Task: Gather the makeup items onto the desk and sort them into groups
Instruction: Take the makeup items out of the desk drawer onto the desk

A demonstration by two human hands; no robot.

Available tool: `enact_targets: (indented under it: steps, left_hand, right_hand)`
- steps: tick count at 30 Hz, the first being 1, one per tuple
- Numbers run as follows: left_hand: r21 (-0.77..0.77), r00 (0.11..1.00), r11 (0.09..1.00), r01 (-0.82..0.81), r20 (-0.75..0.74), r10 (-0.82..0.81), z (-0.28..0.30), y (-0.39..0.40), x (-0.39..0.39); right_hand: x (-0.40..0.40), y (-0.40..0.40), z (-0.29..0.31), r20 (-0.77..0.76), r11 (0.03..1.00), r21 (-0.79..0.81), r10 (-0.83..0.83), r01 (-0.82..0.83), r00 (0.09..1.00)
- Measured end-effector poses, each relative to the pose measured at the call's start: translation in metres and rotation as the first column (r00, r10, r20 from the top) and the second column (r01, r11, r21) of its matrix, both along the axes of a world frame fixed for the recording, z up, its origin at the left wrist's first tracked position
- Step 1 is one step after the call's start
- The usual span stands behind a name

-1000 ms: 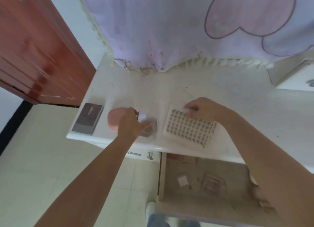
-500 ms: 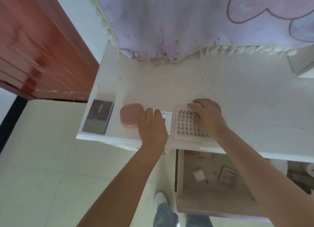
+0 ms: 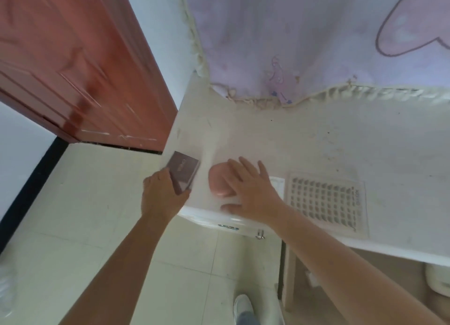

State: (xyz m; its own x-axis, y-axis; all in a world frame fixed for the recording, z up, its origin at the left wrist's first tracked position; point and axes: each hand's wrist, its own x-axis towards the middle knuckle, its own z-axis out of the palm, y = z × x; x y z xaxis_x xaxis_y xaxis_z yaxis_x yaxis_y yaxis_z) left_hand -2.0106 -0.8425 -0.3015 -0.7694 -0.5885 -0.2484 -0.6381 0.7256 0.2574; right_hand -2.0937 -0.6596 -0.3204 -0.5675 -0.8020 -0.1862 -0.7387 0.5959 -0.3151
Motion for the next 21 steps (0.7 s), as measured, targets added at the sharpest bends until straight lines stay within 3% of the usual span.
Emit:
enact_targets:
  steps: [3,8,13,18,21]
  left_hand:
    - [0.117,0.994,0.987,0.113,-0.022,-0.111,0.005,-0.022,-0.003]
    - [0.167,0.918,0.906,0.39,0.013,-0.397,0.004,-0.041,-0.007]
    - [0.165,0.896,0.882,0.442,-0.021,-0.445,0.004,-0.029,-0.015]
    - [0.129,0.888,0.885,0.447,0.057,-0.457,0.012,-0.013,-0.011]
    - [-0.014,0.888,0.893,0.449,-0.105,-0.448,0.019,0.025,-0.002]
  right_hand:
    - [0.003,-0.011,-0.008,-0.025,0.999,-0.019,-0.03,0.029,0.999]
    - [0.005,-0.001,-0.013,-0.091,0.999,-0.016,-0.053,0.051,0.994]
    - [0.005,0.0,-0.013,-0.089,0.998,-0.021,-0.067,0.065,0.994]
    - [0.006,0.006,-0.004,-0.035,0.998,-0.022,-0.066,0.066,0.997]
    - [0.012,0.034,0.01,-0.045,0.971,-0.172,-0.175,0.165,0.984]
